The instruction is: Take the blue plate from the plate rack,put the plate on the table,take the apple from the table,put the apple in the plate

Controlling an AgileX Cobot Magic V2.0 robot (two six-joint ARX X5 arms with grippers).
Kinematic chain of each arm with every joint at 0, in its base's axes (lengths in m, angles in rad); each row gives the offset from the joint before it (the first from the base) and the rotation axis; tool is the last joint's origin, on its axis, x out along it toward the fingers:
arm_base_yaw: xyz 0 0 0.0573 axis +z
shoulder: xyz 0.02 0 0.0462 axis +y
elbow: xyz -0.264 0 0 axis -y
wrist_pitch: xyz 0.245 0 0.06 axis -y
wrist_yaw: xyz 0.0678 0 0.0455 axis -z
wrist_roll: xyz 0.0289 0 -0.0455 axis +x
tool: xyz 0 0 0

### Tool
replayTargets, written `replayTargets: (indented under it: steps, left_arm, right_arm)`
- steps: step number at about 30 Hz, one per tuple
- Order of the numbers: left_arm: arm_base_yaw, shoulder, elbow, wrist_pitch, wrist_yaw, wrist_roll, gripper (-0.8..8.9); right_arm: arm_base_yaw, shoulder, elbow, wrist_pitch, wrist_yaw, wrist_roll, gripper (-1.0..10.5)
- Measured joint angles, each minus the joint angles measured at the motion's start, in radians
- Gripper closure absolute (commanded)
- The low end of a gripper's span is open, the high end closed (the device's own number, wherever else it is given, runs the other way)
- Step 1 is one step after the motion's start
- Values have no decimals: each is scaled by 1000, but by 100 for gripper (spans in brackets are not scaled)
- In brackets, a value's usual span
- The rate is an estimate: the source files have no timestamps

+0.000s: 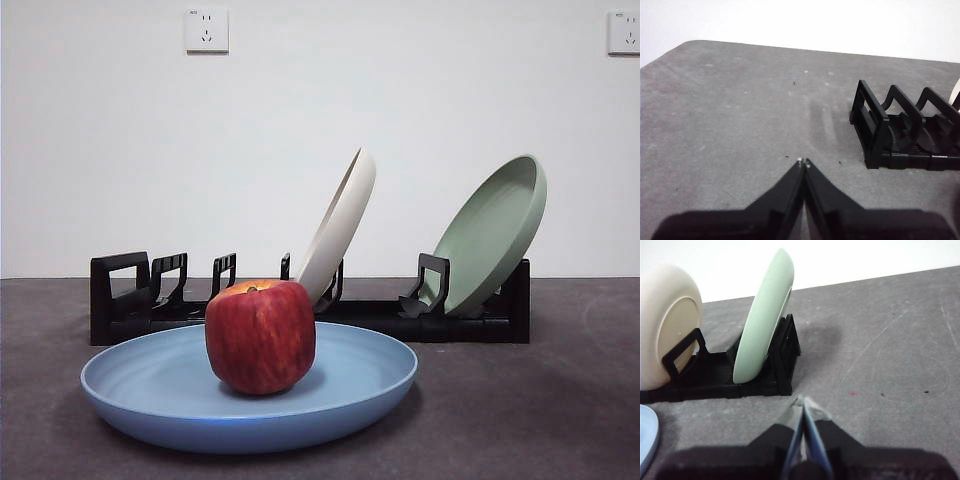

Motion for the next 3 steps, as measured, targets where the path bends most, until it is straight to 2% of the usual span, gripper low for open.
replayTargets:
  steps: [3]
  left_arm:
    - [0,0,0,0,0,0,817]
  right_arm:
    - [0,0,0,0,0,0,946]
